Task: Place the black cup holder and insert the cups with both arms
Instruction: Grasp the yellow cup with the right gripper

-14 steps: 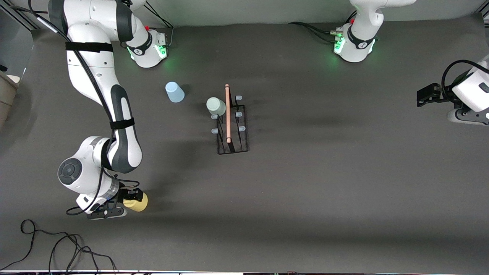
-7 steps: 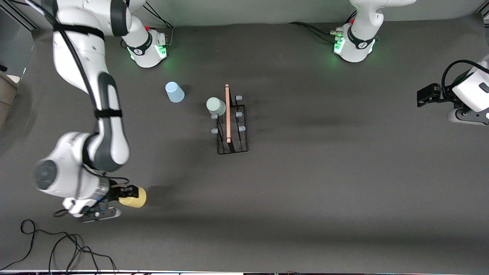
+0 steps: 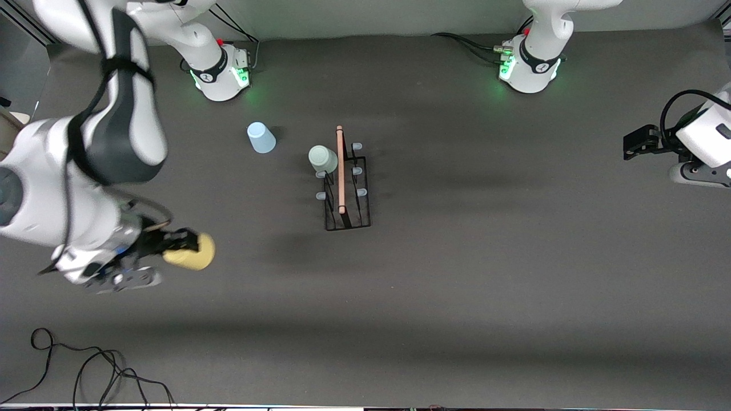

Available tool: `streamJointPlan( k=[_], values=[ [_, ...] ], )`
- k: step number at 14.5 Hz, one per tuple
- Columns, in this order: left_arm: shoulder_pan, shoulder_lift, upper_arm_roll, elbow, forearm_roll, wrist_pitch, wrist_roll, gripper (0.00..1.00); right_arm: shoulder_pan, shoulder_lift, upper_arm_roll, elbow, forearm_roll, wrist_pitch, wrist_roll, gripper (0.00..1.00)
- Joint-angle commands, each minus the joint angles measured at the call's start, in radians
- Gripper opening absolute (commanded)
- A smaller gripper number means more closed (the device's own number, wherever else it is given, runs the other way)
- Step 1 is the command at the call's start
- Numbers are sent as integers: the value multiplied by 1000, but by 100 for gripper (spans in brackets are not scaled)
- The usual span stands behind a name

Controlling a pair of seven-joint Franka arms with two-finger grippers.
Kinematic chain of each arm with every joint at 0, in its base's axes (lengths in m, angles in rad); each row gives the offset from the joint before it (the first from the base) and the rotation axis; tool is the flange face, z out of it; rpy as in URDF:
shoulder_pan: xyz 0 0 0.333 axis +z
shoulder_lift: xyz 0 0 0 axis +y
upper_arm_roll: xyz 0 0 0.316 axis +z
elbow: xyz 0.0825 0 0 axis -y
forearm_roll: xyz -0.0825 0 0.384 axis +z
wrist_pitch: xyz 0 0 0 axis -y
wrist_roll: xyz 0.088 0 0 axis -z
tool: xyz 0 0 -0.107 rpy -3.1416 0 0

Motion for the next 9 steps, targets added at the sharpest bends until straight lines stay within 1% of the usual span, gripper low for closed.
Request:
streamJointPlan(
  k=[1,3,5,7,9],
  values=[
    [7,3,-6,12,8,-13,15,100,143,-39,-1,-66,-29,16,247,21],
    [7,3,-6,12,8,-13,15,99,229,-34,-1,-69,-29,39,396,21],
    [7,3,-6,12,6,-13,15,100,301,-27,-1,-98,-29,97,515,21],
    [7,2,-6,12,6,-13,15,100,382,-33,-3,-184,-29,199,603,21],
    [7,3,-6,12,6,-13,15,100,433,-36,-4,-244,-31,270,645,21]
  ],
)
